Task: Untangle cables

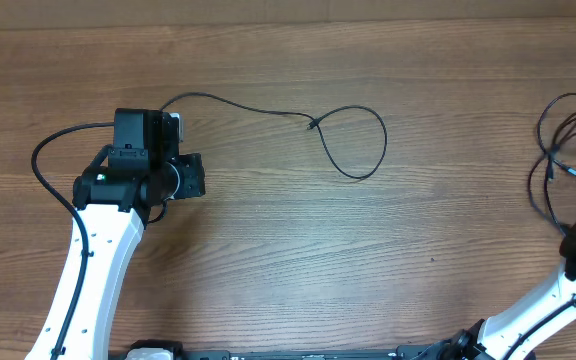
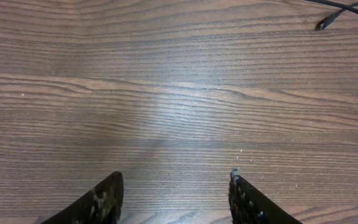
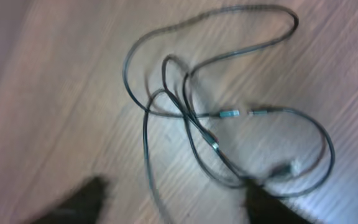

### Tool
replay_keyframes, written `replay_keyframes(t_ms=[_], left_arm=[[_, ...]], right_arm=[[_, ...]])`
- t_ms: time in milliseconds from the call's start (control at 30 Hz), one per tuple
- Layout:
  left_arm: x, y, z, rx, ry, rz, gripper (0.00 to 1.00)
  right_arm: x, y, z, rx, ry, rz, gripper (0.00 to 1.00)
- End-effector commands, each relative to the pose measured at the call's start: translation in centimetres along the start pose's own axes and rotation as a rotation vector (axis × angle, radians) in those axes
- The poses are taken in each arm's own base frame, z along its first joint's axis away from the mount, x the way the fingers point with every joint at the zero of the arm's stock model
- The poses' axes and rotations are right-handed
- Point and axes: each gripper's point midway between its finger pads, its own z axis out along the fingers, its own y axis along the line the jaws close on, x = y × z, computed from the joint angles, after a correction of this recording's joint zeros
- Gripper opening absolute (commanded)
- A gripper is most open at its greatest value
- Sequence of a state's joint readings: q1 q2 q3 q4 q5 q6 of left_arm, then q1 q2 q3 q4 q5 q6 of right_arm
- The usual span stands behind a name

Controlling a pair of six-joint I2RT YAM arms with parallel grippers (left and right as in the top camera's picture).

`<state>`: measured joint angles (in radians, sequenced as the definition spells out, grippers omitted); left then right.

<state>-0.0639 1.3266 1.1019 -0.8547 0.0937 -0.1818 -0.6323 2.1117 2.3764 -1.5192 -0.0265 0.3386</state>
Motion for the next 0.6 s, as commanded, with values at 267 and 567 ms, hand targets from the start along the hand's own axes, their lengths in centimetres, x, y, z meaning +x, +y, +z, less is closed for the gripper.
replay_keyframes(t_ms=[267, 567], left_arm=[[-0.7, -0.3, -0.8, 0.015, -0.025, -0.008, 0.65], [-0.5, -0.1, -0.8, 0.009, -0.019, -0.008, 0.68]], right_arm=[[4.0, 6.7, -1.9, -0.373, 0.164, -0.167, 1.00], [14.8, 16.5, -3.4, -0.501, 0.291, -0.683, 1.00]])
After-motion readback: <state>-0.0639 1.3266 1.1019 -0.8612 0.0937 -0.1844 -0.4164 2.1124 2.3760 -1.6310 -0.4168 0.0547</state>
